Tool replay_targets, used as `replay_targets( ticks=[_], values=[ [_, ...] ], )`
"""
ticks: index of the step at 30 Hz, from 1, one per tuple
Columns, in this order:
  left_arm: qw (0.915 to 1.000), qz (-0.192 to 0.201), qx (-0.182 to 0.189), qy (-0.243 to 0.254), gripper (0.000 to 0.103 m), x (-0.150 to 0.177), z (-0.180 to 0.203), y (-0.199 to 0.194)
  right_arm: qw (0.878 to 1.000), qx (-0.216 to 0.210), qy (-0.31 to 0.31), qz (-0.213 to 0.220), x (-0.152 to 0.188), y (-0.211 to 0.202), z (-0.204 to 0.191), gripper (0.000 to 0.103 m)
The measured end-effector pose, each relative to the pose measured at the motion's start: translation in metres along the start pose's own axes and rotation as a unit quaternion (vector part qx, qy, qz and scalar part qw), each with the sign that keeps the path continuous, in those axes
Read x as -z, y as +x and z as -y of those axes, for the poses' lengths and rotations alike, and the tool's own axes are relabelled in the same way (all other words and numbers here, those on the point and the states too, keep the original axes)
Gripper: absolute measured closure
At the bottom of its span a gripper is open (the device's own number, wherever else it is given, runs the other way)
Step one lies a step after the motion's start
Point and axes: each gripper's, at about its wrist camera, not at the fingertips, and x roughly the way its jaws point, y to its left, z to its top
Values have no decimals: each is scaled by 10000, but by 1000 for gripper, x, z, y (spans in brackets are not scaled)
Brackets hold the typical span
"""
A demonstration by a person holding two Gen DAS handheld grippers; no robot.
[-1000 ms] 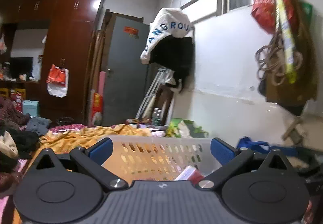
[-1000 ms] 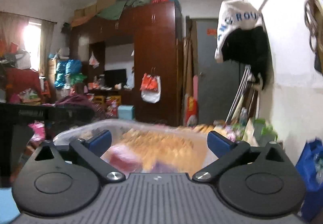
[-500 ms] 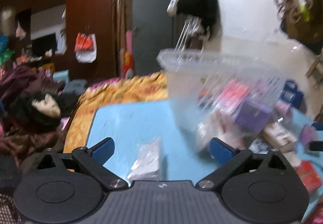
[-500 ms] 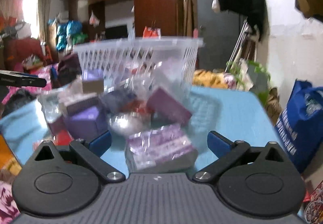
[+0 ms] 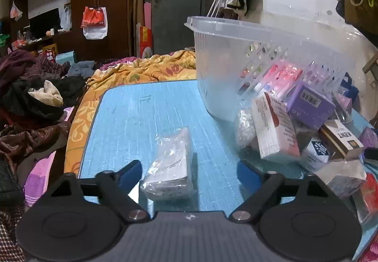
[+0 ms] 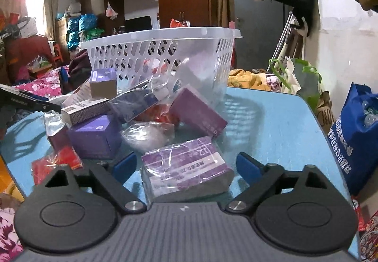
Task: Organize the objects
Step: 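Grasp the clear plastic packet with the left tool while the right grasps the purple-wrapped pack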
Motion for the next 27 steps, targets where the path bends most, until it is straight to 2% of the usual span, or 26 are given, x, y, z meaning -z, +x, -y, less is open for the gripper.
replay_targets(
  ticks=[1,3,6,10,17,23,27],
  values=[
    [10000,-22,-8,6,24,0,1,1,10000,-12,-16,12,1,0,0,19],
    [10000,-57,-25,63,49,1,3,2,9999,-60,-10,82,2,-1,1,22],
    [9997,-9,-115,197,57,2,9,1,9994,-100,-64,319,3,-6,1,23],
    [9998,44,-55,203,58,2,10,0,9987,44,-224,457,3,-8,-5,24],
    [9986,446,170,220,58,6,11,-12,9978,50,-212,629,3,-9,-4,24],
    [9917,1216,139,389,58,17,19,-35,9970,41,-160,759,4,-11,-3,24],
    [9867,1508,352,500,58,24,34,-45,9961,-22,-5,886,5,-14,1,24]
  ],
)
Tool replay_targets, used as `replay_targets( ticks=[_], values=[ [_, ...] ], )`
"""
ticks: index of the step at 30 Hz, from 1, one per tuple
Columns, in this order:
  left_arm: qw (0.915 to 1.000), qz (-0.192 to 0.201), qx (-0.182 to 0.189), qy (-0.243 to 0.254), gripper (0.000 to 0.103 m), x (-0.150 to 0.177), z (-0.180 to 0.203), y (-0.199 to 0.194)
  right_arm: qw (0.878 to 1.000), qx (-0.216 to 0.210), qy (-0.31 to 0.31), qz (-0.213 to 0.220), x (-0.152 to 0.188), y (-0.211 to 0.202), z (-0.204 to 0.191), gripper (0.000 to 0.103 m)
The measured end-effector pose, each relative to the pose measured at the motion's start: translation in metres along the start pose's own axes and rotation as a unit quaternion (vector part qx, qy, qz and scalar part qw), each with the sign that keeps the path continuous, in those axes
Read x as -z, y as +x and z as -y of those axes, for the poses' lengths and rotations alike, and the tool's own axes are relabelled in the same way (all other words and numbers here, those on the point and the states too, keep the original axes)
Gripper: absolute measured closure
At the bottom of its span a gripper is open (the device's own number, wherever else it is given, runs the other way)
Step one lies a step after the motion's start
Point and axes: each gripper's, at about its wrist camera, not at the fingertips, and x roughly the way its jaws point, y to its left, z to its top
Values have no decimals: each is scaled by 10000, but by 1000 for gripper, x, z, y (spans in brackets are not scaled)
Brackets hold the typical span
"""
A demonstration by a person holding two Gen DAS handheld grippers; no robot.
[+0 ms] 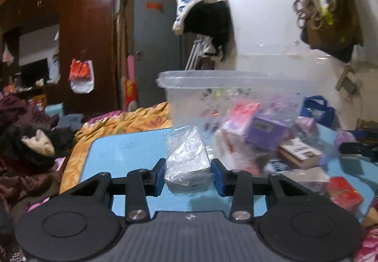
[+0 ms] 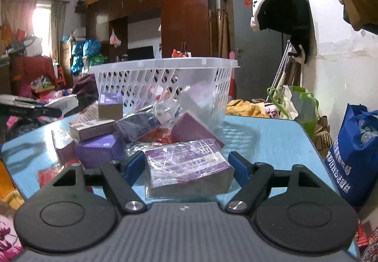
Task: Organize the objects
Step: 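Grasp the clear plastic packet with the left tool while the right grasps the purple-wrapped pack, then carry both items over the white basket and open both tools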
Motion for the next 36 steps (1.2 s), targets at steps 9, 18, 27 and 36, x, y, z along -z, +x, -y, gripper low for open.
replay_targets(
  ticks=[9,18,27,36],
  values=[
    [9966,794,206,92,58,-10,25,-39,9987,-198,164,429,-10,-22,-1,24],
    [9921,1167,464,-31,58,-25,34,-54,9946,-270,67,998,-35,-44,-10,24],
    [9893,1273,685,-182,58,-63,41,-30,9938,-272,-58,1073,-83,-12,-10,24],
    [9937,837,607,-435,58,-126,40,50,9932,8,-402,1092,-142,53,-15,24]
  ],
)
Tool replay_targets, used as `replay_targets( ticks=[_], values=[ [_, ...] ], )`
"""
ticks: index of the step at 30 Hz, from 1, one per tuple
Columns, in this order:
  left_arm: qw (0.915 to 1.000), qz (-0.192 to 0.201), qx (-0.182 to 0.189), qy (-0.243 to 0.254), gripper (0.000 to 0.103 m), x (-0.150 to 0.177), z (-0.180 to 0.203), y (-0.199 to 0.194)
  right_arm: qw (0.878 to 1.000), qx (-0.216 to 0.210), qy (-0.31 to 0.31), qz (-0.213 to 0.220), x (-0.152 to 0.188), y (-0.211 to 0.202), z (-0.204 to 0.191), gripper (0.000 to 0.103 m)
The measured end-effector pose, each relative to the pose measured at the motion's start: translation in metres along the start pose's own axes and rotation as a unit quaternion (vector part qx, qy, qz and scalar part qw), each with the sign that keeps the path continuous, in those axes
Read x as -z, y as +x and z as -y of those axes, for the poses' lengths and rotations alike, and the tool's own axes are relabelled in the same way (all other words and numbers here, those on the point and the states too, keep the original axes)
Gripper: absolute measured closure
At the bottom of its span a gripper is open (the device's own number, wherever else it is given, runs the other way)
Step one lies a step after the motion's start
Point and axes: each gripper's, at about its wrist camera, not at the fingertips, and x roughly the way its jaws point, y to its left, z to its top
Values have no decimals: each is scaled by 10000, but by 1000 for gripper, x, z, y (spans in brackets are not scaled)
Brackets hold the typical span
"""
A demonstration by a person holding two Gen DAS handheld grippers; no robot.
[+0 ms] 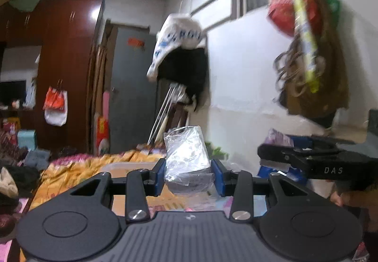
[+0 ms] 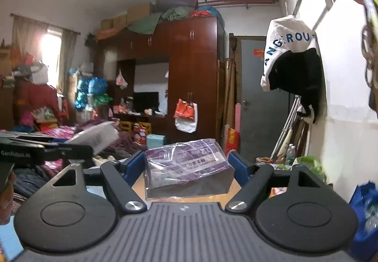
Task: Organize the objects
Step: 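Carry both items over the white basket and open both tools, then grasp the purple-and-white box with the left tool while the right grasps the clear bag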
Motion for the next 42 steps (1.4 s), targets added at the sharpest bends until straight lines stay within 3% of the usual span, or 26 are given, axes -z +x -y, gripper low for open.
replay_targets(
  ticks=[5,7,8,9,12,16,20,24,27,32,37,42],
  values=[
    [9991,-304,-107,-264,58,-1,-10,40,9982,177,-223,-518,3,44,-4,24],
    [9987,-257,-202,-384,40,0,-14,46,9977,222,-209,-601,8,52,-4,22],
    [9982,-322,-281,-416,18,1,-16,51,9980,158,-193,-575,10,54,-4,20],
    [9977,-387,-336,-440,14,2,-18,54,9980,101,-155,-606,12,56,-3,11],
    [9978,-302,-440,-393,14,7,-22,40,9969,429,-47,-663,18,50,-5,0],
    [9991,-163,-217,-318,14,17,-20,-11,9977,215,255,-585,27,11,-2,0],
    [9995,-177,-261,-96,13,52,-10,-66,9937,307,456,-980,62,-39,-2,0],
    [9996,-153,-216,-134,11,80,-10,-95,9918,249,447,-1175,100,-79,-4,0],
    [9991,-365,-151,-157,11,101,-9,-101,9907,168,490,-1261,122,-93,-7,0],
    [9969,-780,-27,-86,11,129,-1,-93,9907,138,173,-1341,126,-84,-18,3],
    [9967,-792,146,-94,11,137,6,-93,9897,-84,447,-1356,128,-81,-15,17],
    [9956,-890,273,83,11,143,23,-88,9892,-128,354,-1419,131,-77,-24,17]
  ],
)
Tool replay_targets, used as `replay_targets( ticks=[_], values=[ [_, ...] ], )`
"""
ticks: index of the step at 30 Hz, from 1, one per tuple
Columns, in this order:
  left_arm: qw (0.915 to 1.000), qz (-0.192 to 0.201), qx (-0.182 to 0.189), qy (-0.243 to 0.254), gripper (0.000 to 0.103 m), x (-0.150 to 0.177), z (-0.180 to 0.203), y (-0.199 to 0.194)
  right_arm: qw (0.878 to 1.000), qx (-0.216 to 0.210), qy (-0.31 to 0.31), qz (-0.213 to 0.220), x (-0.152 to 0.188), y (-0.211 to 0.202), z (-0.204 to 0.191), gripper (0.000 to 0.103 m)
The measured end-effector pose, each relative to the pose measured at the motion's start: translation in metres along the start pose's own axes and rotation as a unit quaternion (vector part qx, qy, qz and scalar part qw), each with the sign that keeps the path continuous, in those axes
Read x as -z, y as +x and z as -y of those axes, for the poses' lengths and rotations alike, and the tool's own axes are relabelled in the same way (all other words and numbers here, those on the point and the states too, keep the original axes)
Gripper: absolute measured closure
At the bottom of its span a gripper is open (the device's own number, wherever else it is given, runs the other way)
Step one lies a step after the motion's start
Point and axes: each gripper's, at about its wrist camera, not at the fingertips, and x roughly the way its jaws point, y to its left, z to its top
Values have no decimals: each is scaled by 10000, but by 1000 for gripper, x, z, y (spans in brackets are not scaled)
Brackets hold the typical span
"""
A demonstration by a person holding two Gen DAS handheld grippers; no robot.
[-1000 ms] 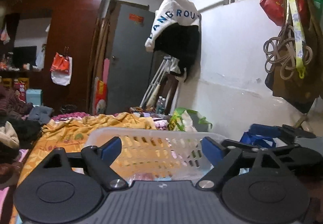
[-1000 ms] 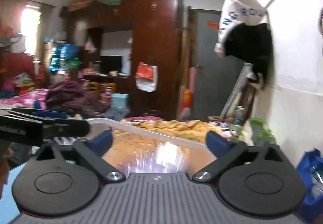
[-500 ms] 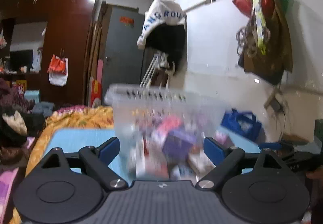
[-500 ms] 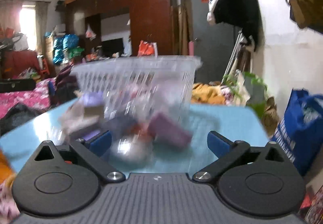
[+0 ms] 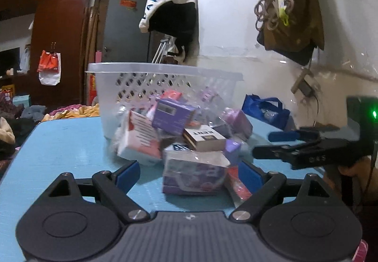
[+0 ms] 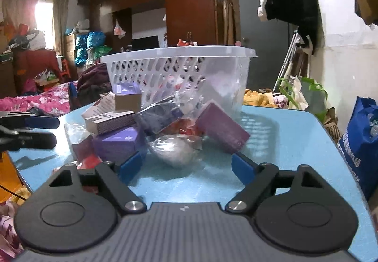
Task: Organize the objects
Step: 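Grasp the purple-and-white box with the left tool while the right grasps the clear bag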
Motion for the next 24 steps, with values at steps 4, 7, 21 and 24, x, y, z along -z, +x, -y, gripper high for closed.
replay_targets(
  ticks=[4,7,21,24],
  values=[
    [10000,-52,-55,-3,11,1,4,9,9996,119,-126,-226,-12,15,-11,19],
    [9998,-111,-141,-21,11,3,1,12,9988,134,-242,-395,-17,23,-17,19],
    [9984,-122,-477,272,11,5,11,25,9939,69,-41,-1097,-20,39,-9,31],
    [9990,-54,-406,172,14,5,8,24,9942,142,-34,-1064,-21,41,-9,39]
  ],
)
